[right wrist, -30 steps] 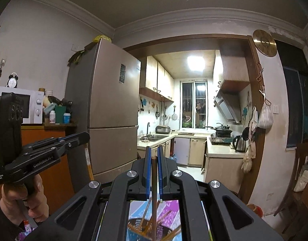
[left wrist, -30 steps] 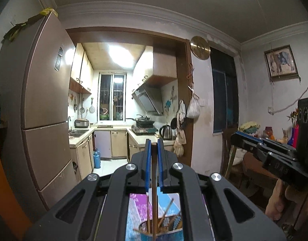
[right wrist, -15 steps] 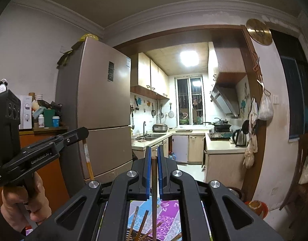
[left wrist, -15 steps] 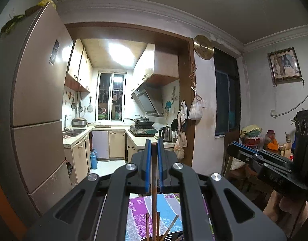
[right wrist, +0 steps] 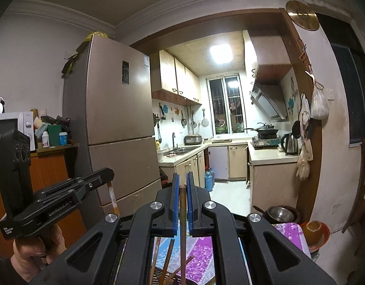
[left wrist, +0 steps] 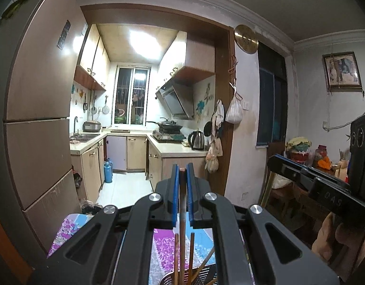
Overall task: Organize utensils
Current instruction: 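Open both grippers to drop the chopsticks into the teal holder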
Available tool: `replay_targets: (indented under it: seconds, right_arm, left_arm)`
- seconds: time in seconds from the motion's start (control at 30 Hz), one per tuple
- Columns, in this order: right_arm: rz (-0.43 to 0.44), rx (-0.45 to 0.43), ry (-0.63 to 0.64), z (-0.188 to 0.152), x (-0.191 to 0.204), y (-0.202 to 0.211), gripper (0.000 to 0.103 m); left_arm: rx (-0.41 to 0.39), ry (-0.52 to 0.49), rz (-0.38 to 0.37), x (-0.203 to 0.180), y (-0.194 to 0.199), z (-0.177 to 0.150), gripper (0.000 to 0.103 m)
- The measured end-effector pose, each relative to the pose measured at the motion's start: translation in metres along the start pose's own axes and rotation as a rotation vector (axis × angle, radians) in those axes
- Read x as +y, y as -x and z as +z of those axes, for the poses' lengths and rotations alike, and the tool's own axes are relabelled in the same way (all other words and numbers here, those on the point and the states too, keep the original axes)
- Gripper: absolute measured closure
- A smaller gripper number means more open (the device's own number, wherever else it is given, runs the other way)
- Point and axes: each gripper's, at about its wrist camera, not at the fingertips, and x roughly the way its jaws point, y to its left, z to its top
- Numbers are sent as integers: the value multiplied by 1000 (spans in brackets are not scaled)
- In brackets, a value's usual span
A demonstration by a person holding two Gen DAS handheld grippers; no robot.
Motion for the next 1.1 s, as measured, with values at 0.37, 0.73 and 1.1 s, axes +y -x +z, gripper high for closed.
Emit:
replay_targets:
  seconds: [0.37,0.73,1.1]
  right_arm:
    - [20,34,-5,-17,2,-9,93]
    - [21,6,-5,-16,2,2,60]
    - [-29,-115,87,-17,47,98,5]
  left_arm:
    - [34,2,-5,1,-11,-16,98]
    - [9,16,40,3,-6,-14,49]
    - [-109,-41,164,-5,86,-12,14]
